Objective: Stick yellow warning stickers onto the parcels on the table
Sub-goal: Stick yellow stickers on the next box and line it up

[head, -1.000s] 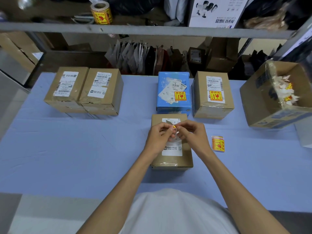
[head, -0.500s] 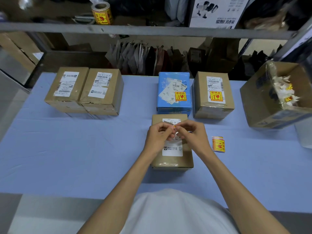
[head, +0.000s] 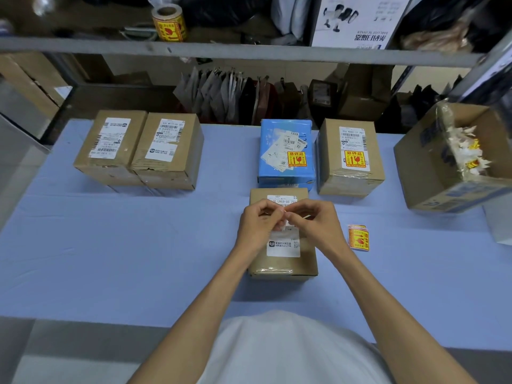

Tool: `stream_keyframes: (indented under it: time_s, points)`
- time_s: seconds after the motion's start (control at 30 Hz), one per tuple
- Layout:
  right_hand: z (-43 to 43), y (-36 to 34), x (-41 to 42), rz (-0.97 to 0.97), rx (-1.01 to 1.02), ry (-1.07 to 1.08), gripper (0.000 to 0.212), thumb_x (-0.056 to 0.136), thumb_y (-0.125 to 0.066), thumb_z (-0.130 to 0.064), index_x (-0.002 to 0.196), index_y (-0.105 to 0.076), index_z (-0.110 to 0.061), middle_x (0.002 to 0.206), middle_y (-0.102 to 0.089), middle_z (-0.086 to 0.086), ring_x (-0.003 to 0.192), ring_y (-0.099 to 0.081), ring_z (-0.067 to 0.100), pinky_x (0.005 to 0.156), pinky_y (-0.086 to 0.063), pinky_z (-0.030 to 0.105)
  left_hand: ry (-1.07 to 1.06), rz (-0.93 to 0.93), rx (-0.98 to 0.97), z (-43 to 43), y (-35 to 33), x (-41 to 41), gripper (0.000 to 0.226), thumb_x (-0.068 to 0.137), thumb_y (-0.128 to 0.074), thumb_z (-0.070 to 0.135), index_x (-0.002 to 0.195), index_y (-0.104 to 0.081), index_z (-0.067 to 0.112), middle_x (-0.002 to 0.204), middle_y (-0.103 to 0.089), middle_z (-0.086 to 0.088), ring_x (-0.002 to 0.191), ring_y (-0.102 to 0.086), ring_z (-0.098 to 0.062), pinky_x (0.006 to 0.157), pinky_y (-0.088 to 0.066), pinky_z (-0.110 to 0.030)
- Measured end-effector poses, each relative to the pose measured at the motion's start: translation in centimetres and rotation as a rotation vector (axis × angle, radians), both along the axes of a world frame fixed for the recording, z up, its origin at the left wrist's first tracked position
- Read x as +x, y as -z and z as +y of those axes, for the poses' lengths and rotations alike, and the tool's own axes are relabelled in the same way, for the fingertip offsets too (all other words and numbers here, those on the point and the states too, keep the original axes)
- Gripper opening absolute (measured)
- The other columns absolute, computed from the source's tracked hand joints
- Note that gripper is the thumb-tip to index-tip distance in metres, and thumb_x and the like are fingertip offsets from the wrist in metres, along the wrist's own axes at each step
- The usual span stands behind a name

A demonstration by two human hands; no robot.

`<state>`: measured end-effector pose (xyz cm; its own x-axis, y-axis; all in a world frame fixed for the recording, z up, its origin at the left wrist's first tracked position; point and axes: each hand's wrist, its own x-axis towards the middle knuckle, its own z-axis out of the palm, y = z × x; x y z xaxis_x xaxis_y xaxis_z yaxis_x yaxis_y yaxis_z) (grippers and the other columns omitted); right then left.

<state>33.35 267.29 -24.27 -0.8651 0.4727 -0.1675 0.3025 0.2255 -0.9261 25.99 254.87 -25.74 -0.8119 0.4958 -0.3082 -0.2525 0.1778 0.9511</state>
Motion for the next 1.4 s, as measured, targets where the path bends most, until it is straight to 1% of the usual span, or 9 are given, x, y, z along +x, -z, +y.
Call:
stream_keyframes:
  time_s: [0.2,0.43,0.63,0.73,0.87,0.97,1.1,1.3,1.4]
  points:
    - [0.2,0.0,0.0,-0.014,-0.003,0.026,0.007,0.081,-0.073,-0.019,0.084,-0.077,-0.015,0.076,-0.074,-0.004,0.072,-0.068,0.009,0.068,-0.055,0.022,0.035,0.044,-0.002,-0.1,0.1,0.0,0.006,0.09,-0.063,0.012,0.087,-0.067,0.01,0.078,-0.069,-0.004,0.07,-0.067,-0.008,0.067,-0.055,-0.019]
    - [0.2,-0.1,-0.2,0.0,-0.04,0.058,0.012,0.086,-0.062,-0.008,0.081,-0.074,-0.006,0.073,-0.071,0.007,0.065,-0.067,0.014,0.064,-0.055,0.022,0.08,0.096,-0.019,0.0,0.1,-0.1,0.005,0.09,-0.063,0.013,0.088,-0.066,0.01,0.085,-0.07,-0.011,0.078,-0.068,-0.016,0.069,-0.055,-0.019]
    - [0.3,-0.1,-0.2,0.015,-0.024,0.015,0.009,0.082,-0.073,-0.022,0.083,-0.075,-0.013,0.074,-0.073,0.001,0.071,-0.069,0.016,0.068,-0.056,0.027,0.092,0.094,-0.022,0.0,0.1,-0.3,0.006,0.091,-0.062,0.018,0.088,-0.063,0.013,0.082,-0.067,-0.003,0.076,-0.068,-0.012,0.071,-0.055,-0.019]
    - [0.5,-0.1,-0.4,0.026,-0.053,0.031,0.005,0.083,-0.071,-0.014,0.081,-0.075,-0.011,0.073,-0.073,0.005,0.068,-0.069,0.018,0.068,-0.057,0.032,0.127,0.113,-0.019,0.1,0.2,-0.3,0.012,0.092,-0.06,0.019,0.094,-0.062,0.008,0.086,-0.068,-0.005,0.08,-0.069,-0.014,0.078,-0.057,-0.024]
    - [0.4,-0.2,-0.4,0.046,-0.095,0.053,0.007,0.085,-0.067,-0.008,0.08,-0.072,-0.006,0.071,-0.07,0.008,0.064,-0.066,0.015,0.064,-0.054,0.026,0.119,0.071,-0.014,0.3,0.3,-0.7,0.013,0.094,-0.056,0.012,0.095,-0.06,0.0,0.085,-0.066,-0.004,0.077,-0.067,-0.012,0.08,-0.056,-0.027]
    - [0.2,0.0,-0.5,0.046,-0.03,0.04,0.01,0.086,-0.067,-0.013,0.08,-0.073,-0.008,0.071,-0.071,0.005,0.066,-0.067,0.018,0.063,-0.054,0.026,0.111,0.05,-0.001,0.7,0.1,-0.6,0.021,0.094,-0.056,0.019,0.089,-0.058,-0.001,0.077,-0.064,-0.002,0.072,-0.063,-0.012,0.076,-0.053,-0.027]
    - [0.1,0.0,-0.6,0.048,-0.034,0.025,0.009,0.086,-0.068,-0.014,0.083,-0.073,-0.008,0.07,-0.071,0.006,0.067,-0.067,0.019,0.064,-0.055,0.03,0.12,0.088,-0.013,1.0,0.0,-0.6,0.021,0.092,-0.062,0.024,0.08,-0.055,0.008,0.07,-0.06,0.002,0.063,-0.058,-0.007,0.07,-0.051,-0.024]
    - [0.6,-0.1,-0.5,0.051,-0.174,0.102,0.009,0.086,-0.066,-0.006,0.079,-0.07,-0.005,0.068,-0.068,0.007,0.063,-0.064,0.017,0.064,-0.054,0.03,0.104,0.034,-0.105,0.7,0.7,-1.3,0.019,0.097,-0.052,0.027,0.08,-0.053,0.018,0.09,-0.064,-0.002,0.087,-0.065,-0.018,0.088,-0.054,-0.042]
    - [0.4,-0.1,-0.6,0.054,-0.182,0.089,0.008,0.086,-0.066,-0.005,0.079,-0.07,-0.001,0.07,-0.069,0.011,0.064,-0.065,0.017,0.064,-0.054,0.028,0.095,-0.029,-0.061,1.1,0.1,-0.7,0.02,0.097,-0.05,0.031,0.086,-0.056,0.015,0.089,-0.062,-0.003,0.085,-0.062,-0.017,0.087,-0.053,-0.042]
